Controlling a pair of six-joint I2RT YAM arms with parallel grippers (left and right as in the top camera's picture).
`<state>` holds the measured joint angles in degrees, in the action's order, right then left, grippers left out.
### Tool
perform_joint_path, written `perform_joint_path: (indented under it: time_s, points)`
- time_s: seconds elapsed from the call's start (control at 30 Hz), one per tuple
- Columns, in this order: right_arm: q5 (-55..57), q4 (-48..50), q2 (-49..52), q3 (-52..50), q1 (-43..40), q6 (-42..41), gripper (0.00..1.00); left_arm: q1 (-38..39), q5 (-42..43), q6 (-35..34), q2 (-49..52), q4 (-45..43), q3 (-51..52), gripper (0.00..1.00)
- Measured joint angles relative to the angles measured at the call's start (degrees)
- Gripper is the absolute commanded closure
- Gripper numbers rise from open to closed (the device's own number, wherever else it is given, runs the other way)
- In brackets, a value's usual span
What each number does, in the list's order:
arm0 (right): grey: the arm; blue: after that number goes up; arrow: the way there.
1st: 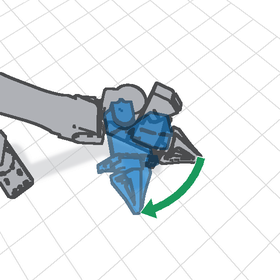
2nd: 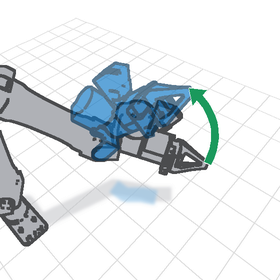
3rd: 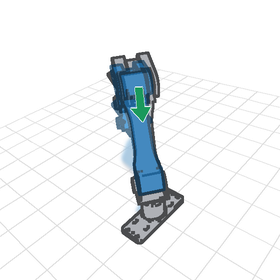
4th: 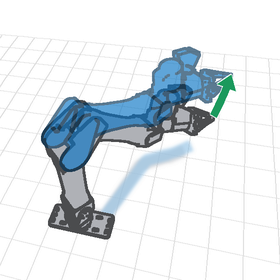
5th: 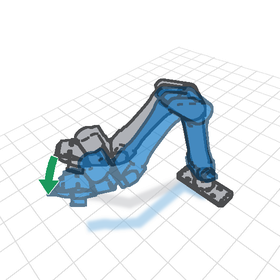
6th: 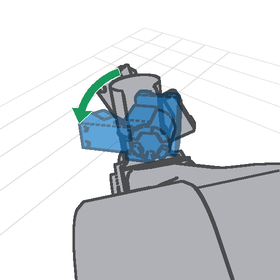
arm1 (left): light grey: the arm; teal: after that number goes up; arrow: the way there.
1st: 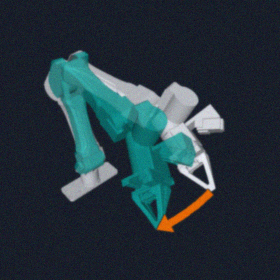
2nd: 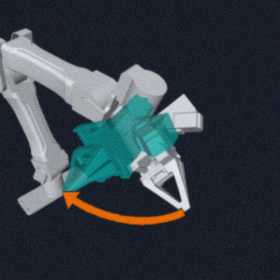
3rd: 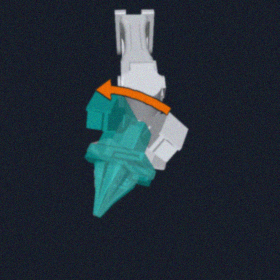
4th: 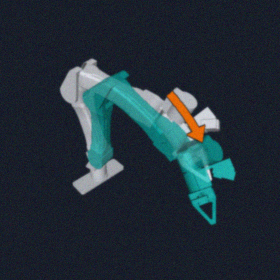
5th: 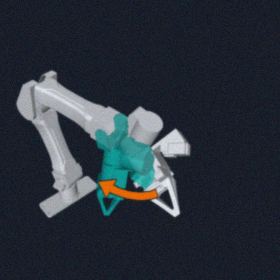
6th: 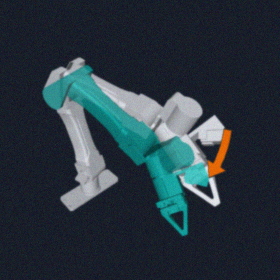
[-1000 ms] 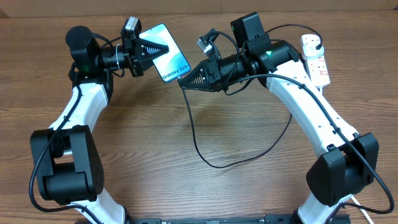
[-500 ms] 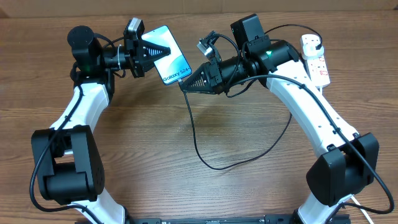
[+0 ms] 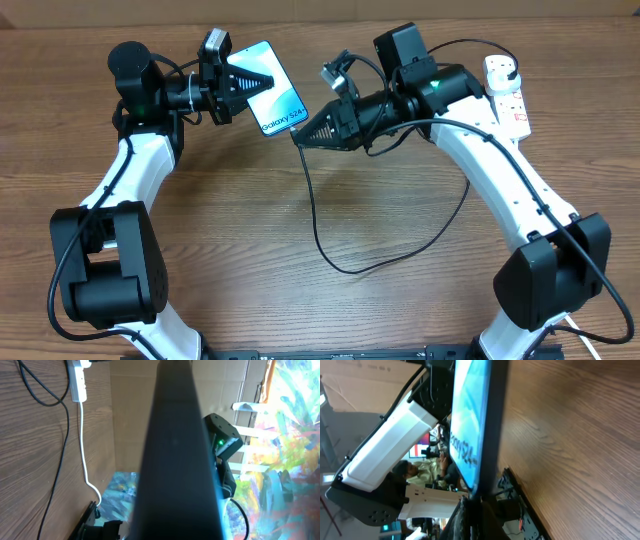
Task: Plug charger to phone and switch on socket
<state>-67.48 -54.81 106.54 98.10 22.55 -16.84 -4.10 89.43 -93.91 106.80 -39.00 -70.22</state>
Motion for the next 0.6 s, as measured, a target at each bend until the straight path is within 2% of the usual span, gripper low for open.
perform_joint_path:
  time_s: [0.27, 0.6]
  points:
    - [-0.5, 0.0, 0.0, 0.0, -1.2, 0.0, 0.96, 0.0, 0.0, 0.0, 0.0, 0.0, 0.0, 0.96]
    - [-3.3, 0.0, 0.0, 0.0, 1.4, 0.0, 0.96, 0.0, 0.0, 0.0, 0.0, 0.0, 0.0, 0.96]
